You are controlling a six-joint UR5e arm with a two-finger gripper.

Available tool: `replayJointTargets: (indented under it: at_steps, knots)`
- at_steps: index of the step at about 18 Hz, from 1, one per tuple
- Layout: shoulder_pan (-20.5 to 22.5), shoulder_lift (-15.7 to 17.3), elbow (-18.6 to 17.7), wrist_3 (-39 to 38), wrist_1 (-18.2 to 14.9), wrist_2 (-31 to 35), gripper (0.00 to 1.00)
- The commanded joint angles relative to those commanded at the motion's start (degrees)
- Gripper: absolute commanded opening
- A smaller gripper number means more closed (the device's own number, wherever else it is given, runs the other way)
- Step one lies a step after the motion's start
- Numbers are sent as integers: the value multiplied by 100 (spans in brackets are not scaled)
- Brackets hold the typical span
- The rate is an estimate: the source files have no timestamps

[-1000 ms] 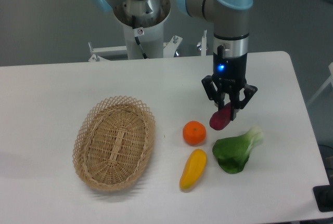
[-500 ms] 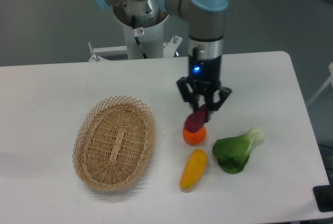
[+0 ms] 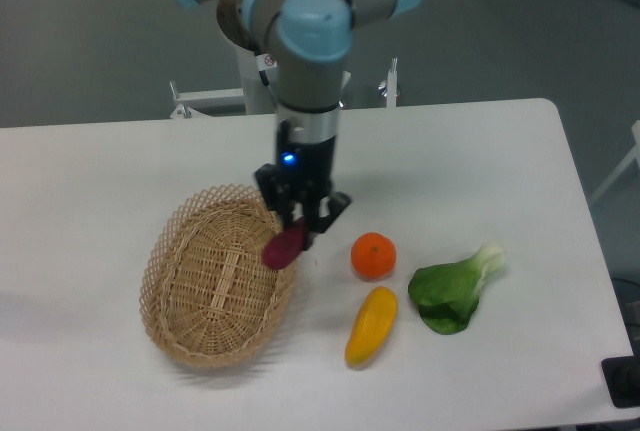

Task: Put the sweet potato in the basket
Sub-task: 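Carry the held sweet potato over the wicker basket, then lower the sweet potato into the basket and open the gripper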

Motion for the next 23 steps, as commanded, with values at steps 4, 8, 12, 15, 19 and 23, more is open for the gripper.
replayJointTargets:
  at_steps: [4, 8, 12, 15, 19, 23]
  knots:
    - [-379, -326, -9, 27, -9, 221, 30]
    - [-616, -537, 17, 27, -9, 458, 34]
    - [-731, -713, 26, 44, -9, 564, 35]
    - [-775, -731, 35, 44, -9, 582, 47]
    - [-775, -713, 167, 44, -9, 590, 100]
    - [-775, -678, 439, -34, -35, 582, 100]
